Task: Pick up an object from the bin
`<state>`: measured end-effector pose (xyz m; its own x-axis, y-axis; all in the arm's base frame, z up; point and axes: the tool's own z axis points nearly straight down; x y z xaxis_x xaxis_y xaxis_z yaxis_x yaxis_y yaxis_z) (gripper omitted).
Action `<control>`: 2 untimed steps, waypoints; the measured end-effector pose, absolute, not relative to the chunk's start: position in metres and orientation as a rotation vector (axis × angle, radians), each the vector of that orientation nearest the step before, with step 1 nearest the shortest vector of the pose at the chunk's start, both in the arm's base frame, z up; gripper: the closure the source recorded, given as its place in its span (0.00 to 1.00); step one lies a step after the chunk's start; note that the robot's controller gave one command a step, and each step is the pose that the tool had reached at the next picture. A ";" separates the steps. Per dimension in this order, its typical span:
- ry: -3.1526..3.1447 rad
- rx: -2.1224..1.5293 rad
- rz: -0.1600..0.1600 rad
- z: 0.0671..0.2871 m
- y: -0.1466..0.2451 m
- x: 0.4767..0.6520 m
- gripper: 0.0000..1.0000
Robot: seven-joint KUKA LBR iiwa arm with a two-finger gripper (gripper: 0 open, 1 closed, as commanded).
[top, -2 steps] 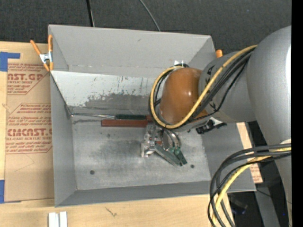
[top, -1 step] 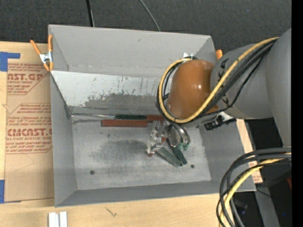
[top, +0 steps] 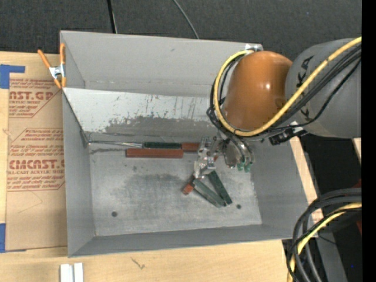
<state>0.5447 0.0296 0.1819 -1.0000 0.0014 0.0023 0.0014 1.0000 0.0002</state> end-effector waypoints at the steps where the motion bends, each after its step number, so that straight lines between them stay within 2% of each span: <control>1: -3.158 -0.043 -0.002 0.202 0.024 0.550 1.00; 2: -3.154 -0.076 -0.002 0.188 0.023 0.548 1.00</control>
Offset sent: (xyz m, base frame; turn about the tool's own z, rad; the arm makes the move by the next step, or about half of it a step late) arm -0.0160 -0.0042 -0.0712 0.4285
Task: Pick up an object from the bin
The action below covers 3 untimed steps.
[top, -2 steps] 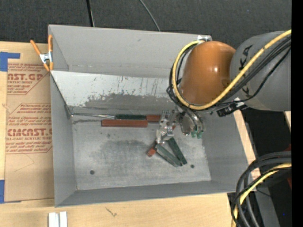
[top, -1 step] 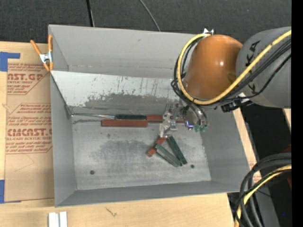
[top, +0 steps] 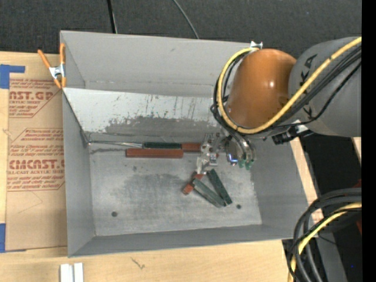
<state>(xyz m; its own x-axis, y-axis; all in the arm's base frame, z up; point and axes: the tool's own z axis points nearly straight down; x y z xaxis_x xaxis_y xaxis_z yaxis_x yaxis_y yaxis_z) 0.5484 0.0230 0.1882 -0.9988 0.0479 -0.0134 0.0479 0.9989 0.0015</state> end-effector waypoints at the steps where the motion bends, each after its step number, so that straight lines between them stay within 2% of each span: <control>1: 3.134 0.131 0.002 0.175 0.023 0.545 1.00; 2: 3.139 0.198 0.000 0.185 0.039 0.562 1.00; 3: 3.145 0.026 0.000 0.145 0.020 0.528 0.00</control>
Offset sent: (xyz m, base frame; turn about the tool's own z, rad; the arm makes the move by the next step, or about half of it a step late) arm 0.0365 0.0382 0.0296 -0.0871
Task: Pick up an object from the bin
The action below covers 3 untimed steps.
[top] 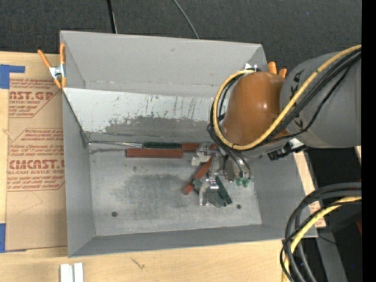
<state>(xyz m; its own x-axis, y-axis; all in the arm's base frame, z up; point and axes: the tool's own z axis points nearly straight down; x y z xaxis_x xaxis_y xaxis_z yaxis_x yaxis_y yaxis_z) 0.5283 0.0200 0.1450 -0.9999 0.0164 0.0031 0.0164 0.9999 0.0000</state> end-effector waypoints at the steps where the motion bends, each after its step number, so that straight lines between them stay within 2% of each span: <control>1: -3.142 -0.025 -0.002 0.146 0.021 0.529 0.00; 2: -3.090 0.606 -0.001 0.077 0.004 0.589 1.00; 3: -3.090 0.606 -0.001 0.077 0.004 0.589 1.00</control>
Offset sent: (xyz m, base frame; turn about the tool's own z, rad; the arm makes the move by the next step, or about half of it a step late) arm 0.0570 -0.0170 -0.0750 -0.4043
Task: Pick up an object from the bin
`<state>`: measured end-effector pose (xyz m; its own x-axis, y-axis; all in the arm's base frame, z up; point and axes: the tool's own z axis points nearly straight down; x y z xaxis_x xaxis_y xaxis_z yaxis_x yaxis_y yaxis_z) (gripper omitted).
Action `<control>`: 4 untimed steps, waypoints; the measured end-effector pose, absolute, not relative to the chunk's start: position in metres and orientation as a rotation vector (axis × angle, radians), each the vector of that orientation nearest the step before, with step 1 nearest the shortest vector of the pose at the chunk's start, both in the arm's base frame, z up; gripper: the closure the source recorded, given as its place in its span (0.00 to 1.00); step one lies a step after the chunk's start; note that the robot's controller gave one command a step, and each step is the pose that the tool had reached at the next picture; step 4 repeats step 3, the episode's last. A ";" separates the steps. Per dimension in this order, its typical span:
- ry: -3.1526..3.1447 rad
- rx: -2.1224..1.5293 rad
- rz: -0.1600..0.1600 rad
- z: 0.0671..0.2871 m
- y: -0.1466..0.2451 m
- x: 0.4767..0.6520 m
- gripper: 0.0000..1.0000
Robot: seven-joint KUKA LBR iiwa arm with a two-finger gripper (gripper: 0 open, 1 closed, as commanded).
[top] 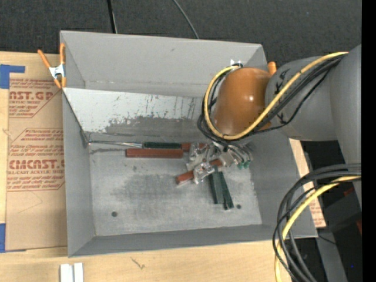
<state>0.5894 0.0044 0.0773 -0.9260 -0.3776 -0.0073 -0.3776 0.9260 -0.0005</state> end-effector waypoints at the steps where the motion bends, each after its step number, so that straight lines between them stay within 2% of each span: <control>1: 3.079 -0.607 0.002 0.192 -0.001 0.587 1.00; 4: 3.080 -0.607 0.003 0.192 -0.001 0.587 1.00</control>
Offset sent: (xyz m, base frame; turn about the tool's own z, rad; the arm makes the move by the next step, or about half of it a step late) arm 0.0000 0.0000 0.0000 0.0000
